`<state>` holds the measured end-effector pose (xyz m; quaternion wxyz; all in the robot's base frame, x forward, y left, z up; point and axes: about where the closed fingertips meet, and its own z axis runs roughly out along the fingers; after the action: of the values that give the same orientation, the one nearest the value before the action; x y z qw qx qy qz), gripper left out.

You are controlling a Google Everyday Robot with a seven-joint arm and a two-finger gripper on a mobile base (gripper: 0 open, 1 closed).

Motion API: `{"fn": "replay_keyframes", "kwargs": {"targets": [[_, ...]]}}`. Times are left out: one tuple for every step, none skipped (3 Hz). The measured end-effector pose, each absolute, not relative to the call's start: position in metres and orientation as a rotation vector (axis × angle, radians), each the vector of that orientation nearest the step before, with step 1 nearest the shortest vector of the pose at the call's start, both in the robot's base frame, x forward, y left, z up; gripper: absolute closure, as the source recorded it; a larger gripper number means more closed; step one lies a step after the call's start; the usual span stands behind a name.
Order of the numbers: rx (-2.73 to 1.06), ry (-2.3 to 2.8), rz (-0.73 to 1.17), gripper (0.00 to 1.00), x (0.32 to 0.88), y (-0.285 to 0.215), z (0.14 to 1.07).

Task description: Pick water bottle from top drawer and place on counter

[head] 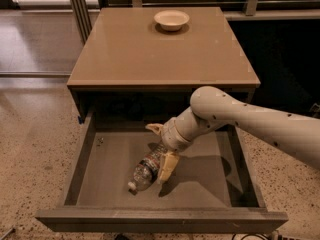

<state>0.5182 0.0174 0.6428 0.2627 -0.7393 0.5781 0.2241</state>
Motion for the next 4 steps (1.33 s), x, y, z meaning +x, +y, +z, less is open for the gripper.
{"fn": "replay_keyframes", "kwargs": {"targets": [[-2.000,1.564,0.606,0.00,0.518,0.017,0.643],[-1.994,1.548,0.641,0.00,0.520,0.024,0.623],[-1.987,1.535,0.727,0.15,0.524,0.030,0.591],[-1.986,1.536,0.731,0.46,0.524,0.031,0.595]]}}
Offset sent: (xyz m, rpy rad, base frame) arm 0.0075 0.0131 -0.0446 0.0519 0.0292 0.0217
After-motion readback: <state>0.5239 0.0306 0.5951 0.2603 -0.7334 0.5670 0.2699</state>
